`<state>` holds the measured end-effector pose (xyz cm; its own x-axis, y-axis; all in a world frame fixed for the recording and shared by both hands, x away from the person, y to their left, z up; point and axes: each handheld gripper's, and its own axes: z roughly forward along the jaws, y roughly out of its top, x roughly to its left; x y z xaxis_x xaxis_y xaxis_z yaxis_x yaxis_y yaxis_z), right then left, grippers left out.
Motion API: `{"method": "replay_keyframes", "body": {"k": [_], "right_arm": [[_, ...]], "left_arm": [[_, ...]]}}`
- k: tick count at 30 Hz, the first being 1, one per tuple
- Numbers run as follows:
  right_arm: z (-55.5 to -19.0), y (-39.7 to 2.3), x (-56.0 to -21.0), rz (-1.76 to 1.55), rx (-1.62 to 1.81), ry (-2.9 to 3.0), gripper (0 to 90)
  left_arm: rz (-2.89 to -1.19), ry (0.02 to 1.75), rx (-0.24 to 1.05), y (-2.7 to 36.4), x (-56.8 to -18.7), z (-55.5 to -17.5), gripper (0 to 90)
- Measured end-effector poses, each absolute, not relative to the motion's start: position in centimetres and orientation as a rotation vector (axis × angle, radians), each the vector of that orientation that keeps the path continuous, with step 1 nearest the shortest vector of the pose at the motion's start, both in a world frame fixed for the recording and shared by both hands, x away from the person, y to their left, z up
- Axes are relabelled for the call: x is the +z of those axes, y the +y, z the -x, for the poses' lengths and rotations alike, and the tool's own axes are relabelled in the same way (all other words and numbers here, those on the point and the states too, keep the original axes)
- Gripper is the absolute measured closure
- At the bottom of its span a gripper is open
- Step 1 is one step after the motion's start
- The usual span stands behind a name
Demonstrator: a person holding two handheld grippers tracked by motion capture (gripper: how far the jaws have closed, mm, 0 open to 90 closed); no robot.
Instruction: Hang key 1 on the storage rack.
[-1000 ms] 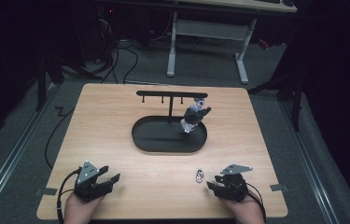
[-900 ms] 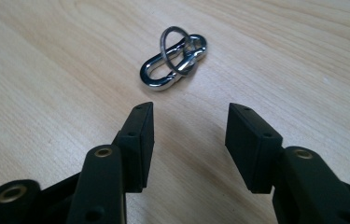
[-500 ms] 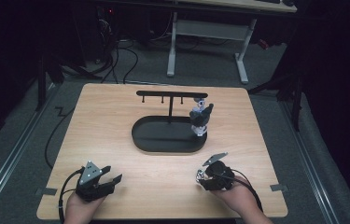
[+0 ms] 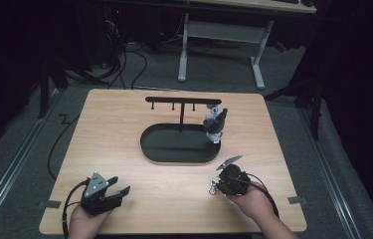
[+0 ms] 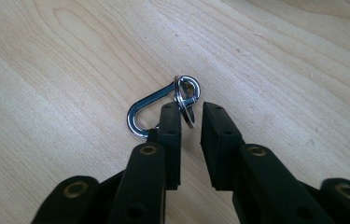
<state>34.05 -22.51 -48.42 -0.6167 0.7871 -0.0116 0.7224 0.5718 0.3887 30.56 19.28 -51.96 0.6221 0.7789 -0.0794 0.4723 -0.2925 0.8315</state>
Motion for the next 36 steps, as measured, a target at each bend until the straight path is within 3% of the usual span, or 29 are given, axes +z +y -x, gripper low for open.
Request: {"method": "replay_keyframes", "body": {"k": [8, 24, 36], "right_arm": [[-34.9, -22.1, -48.3, -1.216, 0.482, 2.675, 87.6], [-36.2, -22.4, -48.3, -1.239, 0.448, 2.751, 89.1], [-35.8, -22.6, -44.5, -1.266, 0.455, 2.78, 89.1]], "left_arm": [[-1.962, 0.989, 0.431, 19.2, -52.1, -30.6, 40.8], [-1.963, 0.992, 0.423, 19.3, -52.2, -30.7, 40.6], [-1.964, 0.989, 0.427, 19.3, -52.2, -30.7, 40.6]]}}
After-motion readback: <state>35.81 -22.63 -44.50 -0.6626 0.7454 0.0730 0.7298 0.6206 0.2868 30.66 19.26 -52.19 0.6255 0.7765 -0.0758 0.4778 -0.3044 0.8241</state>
